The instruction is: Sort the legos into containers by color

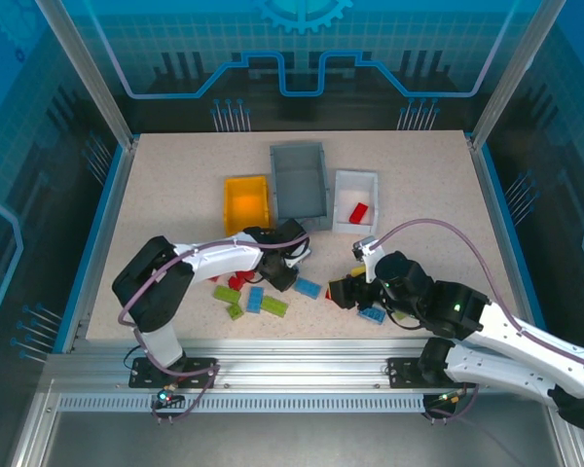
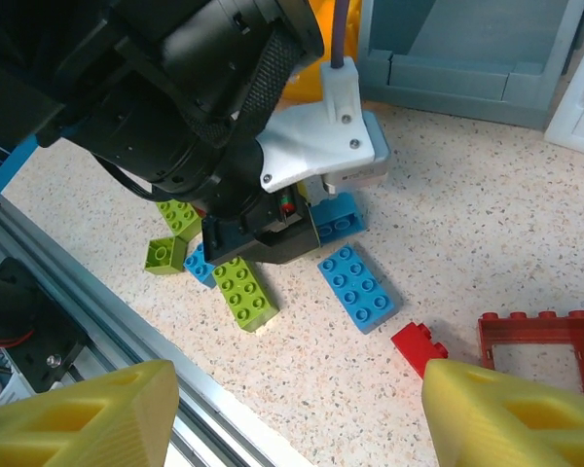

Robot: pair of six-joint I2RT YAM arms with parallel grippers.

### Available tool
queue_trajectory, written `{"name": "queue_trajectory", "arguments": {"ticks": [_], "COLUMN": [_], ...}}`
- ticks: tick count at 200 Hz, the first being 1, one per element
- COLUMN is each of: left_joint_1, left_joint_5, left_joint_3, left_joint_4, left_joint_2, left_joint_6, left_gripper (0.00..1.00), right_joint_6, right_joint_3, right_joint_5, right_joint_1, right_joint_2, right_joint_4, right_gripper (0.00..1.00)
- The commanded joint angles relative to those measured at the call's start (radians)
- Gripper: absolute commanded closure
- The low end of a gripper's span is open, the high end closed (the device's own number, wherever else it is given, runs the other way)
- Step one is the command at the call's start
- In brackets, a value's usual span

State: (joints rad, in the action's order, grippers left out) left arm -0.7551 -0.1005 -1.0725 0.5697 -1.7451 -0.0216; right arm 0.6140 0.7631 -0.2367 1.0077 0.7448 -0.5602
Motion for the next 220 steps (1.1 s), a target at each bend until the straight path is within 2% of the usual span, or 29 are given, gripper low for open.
{"name": "queue_trajectory", "arguments": {"ticks": [1,29,70,98,142,173,188,220], "left_joint_1": [0.006,0.040,0.236,0.330,0.396,0.429,0.437,0.436], "left_joint_5": [-0.053,-0.135,-0.123,-0.113,-0.092,-0.037,-0.009,0.019], "left_joint_3": [0.013,-0.002,-0.071,-0.159,-0.295,-0.317,-0.324,-0.332], "left_joint_4": [0.010,0.085,0.162,0.161,0.123,0.068,0.049,0.031], "left_joint_2": [0.098,0.247,0.330,0.248,0.042,-0.057,-0.088,-0.095], "left_joint_6": [0.046,0.145,0.260,0.296,0.301,0.318,0.321,0.314], "left_gripper": [0.79,0.79,0.79,0.78,0.77,0.75,0.72,0.56], "right_joint_6": [0.014,0.008,-0.036,-0.040,-0.018,0.002,0.008,0.031], "right_joint_3": [0.025,0.044,0.073,0.111,0.154,0.139,0.126,0.123], "right_joint_5": [-0.031,-0.049,-0.018,-0.006,0.011,0.012,0.011,-0.012], "right_joint_1": [0.009,0.004,-0.011,-0.034,-0.047,-0.052,-0.054,-0.060], "right_joint_2": [0.008,0.037,0.123,0.201,0.270,0.268,0.260,0.254], "right_joint_4": [0.007,0.026,0.173,0.236,0.277,0.274,0.266,0.223], "right_gripper": [0.32,0.33,0.34,0.34,0.34,0.34,0.34,0.34]}}
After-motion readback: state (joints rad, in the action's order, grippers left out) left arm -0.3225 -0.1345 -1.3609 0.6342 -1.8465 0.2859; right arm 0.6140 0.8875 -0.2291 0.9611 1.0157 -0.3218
